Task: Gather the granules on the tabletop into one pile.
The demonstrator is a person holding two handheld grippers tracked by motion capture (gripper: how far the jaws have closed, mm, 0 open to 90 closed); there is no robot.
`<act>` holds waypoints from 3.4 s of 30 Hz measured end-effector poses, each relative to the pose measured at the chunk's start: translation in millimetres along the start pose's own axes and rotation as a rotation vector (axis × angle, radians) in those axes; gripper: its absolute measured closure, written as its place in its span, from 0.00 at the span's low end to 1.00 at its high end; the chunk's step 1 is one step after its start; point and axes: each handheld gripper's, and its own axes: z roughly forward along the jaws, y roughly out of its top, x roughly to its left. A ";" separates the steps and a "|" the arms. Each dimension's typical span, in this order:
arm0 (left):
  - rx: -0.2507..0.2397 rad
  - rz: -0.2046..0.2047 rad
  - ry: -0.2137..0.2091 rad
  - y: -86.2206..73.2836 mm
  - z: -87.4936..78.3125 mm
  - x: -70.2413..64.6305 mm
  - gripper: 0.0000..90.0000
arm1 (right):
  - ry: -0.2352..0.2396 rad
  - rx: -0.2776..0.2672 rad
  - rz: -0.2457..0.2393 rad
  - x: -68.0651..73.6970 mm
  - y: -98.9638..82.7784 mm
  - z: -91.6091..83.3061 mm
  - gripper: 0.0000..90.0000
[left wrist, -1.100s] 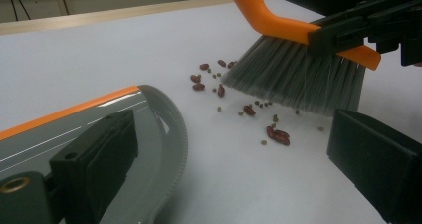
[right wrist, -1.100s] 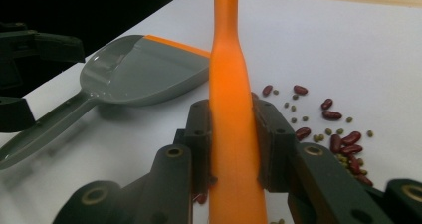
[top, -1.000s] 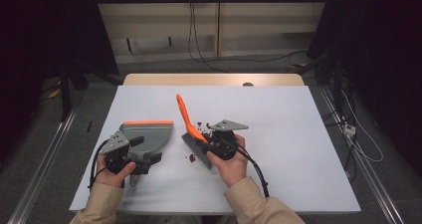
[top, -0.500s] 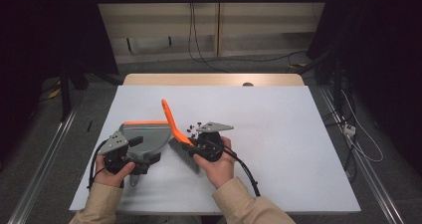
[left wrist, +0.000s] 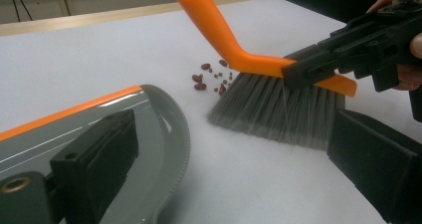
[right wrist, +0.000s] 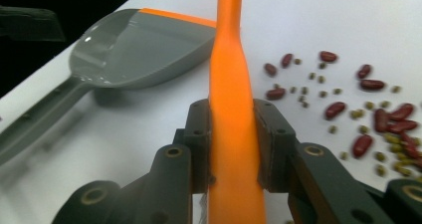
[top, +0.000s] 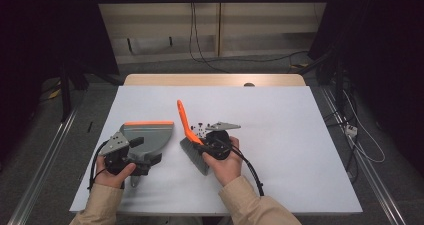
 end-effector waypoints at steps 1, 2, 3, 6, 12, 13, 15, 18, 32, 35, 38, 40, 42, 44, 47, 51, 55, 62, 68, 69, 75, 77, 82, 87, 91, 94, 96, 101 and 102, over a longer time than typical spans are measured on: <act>0.001 0.002 0.000 0.0 0.0 0.0 0.06 | -0.001 -0.003 0.008 -2.6 -0.5 -1.6 0.79; 0.002 0.002 0.000 0.0 0.0 0.1 0.06 | -0.006 -0.005 0.012 -5.0 -0.9 -3.3 0.79; 0.001 0.001 0.001 0.0 0.0 0.1 0.06 | -0.008 -0.005 0.016 -7.8 -1.2 -5.1 0.79; 0.002 0.002 0.001 0.0 0.2 0.1 0.06 | -0.022 -0.003 0.038 -16.7 -2.3 -11.0 0.79; 0.006 0.005 0.003 0.2 0.9 -0.4 0.06 | -0.047 -0.009 0.058 -30.3 -4.9 -21.2 0.79; 0.005 0.006 0.001 0.2 1.0 -0.4 0.06 | -0.052 -0.009 0.056 -31.6 -5.2 -22.7 0.79; 0.006 0.007 0.000 0.1 1.3 -0.6 0.06 | -0.060 -0.009 0.055 -34.1 -5.5 -25.8 0.79; 0.008 0.007 0.000 0.1 1.9 -1.1 0.06 | -0.062 -0.014 0.066 -38.0 -5.9 -29.4 0.79; 0.002 0.006 -0.002 0.7 1.3 -1.0 0.06 | 0.004 -0.070 0.060 -20.0 20.4 -12.6 0.80; 0.002 0.002 0.003 0.4 0.2 0.4 0.06 | 0.011 -0.070 0.072 -18.6 26.6 -1.6 0.80; 0.000 -0.003 0.006 0.2 0.1 1.5 0.06 | 0.007 -0.069 0.062 -16.9 31.3 10.0 0.80; 0.001 -0.003 0.006 0.2 0.8 1.8 0.06 | 0.010 -0.065 0.069 -17.5 33.2 18.1 0.80; 0.002 -0.003 0.005 0.2 1.5 1.7 0.06 | 0.006 -0.060 0.078 -19.7 34.3 25.5 0.80; 0.002 -0.004 0.004 0.0 1.9 1.9 0.06 | 0.008 -0.048 0.106 -23.6 34.1 31.1 0.80; 0.008 -0.004 0.009 -0.2 2.0 2.1 0.06 | -0.029 -0.034 0.110 -30.5 32.1 33.4 0.80; 0.015 0.001 0.008 -0.6 2.7 1.4 0.06 | -0.040 -0.028 0.134 -38.3 29.4 26.8 0.80; 0.013 0.003 0.007 -0.6 2.8 0.5 0.06 | -0.053 -0.037 0.150 -44.3 24.7 17.3 0.80; 0.015 0.009 0.005 -0.2 3.7 -0.9 0.06 | -0.074 -0.038 0.176 -57.7 16.7 -0.5 0.79; 0.016 0.010 0.004 -0.2 4.9 -1.9 0.06 | -0.092 -0.041 0.178 -65.3 12.1 -12.9 0.80; 0.018 0.011 0.004 -0.2 5.0 -2.0 0.06 | -0.091 -0.045 0.182 -66.2 11.2 -15.0 0.80; 0.024 0.016 0.000 0.0 6.8 -2.8 0.06 | -0.065 -0.059 0.198 -69.3 9.6 -22.1 0.80; 0.021 0.016 0.000 0.2 7.0 -2.8 0.06 | -0.043 -0.072 0.215 -69.3 11.3 -23.7 0.80; 0.019 0.013 0.001 0.0 5.6 -1.5 0.06 | -0.013 -0.107 0.177 -67.2 23.8 -32.9 0.80; 0.016 0.007 0.003 -0.1 4.3 -1.0 0.06 | -0.002 -0.139 0.077 -77.8 38.1 -40.8 0.80; 0.013 0.002 0.004 0.1 3.8 -0.1 0.06 | -0.008 -0.131 0.016 -90.1 43.6 -42.5 0.80; 0.015 -0.002 0.003 0.0 4.4 0.8 0.06 | -0.009 -0.138 -0.027 -96.5 45.6 -41.7 0.80; 0.019 -0.005 0.003 -0.2 5.0 0.7 0.06 | -0.006 -0.136 -0.045 -100.9 46.6 -40.2 0.80; 0.022 -0.003 0.002 -0.1 5.9 0.4 0.06 | -0.017 -0.126 -0.109 -107.3 50.7 -36.2 0.80; 0.021 -0.004 0.001 -0.1 6.1 0.6 0.06 | -0.016 -0.125 -0.120 -108.2 51.7 -35.3 0.80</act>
